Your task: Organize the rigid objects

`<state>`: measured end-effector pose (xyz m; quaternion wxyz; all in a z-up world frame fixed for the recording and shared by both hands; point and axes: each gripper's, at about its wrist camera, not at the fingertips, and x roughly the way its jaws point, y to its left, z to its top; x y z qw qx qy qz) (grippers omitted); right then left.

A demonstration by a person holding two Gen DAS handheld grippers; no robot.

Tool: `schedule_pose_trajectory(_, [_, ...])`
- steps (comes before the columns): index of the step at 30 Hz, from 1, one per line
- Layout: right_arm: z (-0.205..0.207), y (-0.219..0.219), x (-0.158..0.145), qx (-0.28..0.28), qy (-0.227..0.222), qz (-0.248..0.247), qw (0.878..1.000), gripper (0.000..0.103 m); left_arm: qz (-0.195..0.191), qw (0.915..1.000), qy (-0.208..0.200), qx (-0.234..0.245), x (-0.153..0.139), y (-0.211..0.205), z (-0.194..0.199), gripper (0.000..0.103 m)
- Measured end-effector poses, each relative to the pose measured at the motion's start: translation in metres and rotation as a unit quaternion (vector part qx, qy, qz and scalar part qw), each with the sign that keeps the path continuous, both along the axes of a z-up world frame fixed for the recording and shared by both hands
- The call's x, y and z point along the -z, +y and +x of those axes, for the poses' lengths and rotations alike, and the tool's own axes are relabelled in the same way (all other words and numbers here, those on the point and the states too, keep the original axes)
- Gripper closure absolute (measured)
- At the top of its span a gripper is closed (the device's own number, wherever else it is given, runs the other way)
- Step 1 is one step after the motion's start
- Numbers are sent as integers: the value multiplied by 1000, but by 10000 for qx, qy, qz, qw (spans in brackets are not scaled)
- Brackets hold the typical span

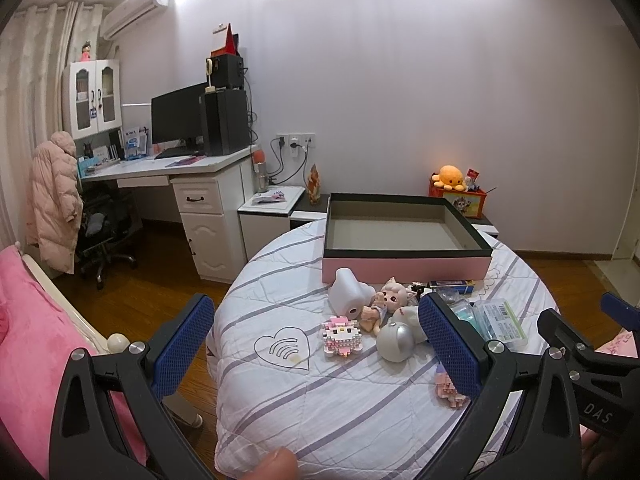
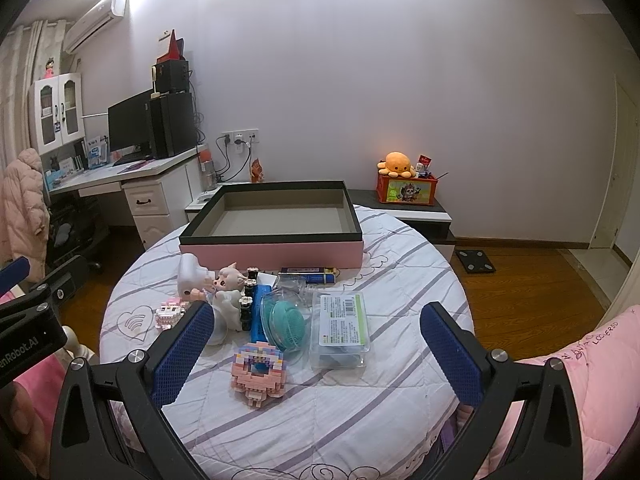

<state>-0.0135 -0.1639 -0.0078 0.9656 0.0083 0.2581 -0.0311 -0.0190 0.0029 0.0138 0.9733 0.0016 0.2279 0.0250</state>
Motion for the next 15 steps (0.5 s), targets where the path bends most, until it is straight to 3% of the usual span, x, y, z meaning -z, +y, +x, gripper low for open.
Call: schedule_pose_trajectory(15, [-2, -1, -1, 13, -41, 20, 10000, 0, -2, 10000, -46, -10, 1, -3, -2, 0])
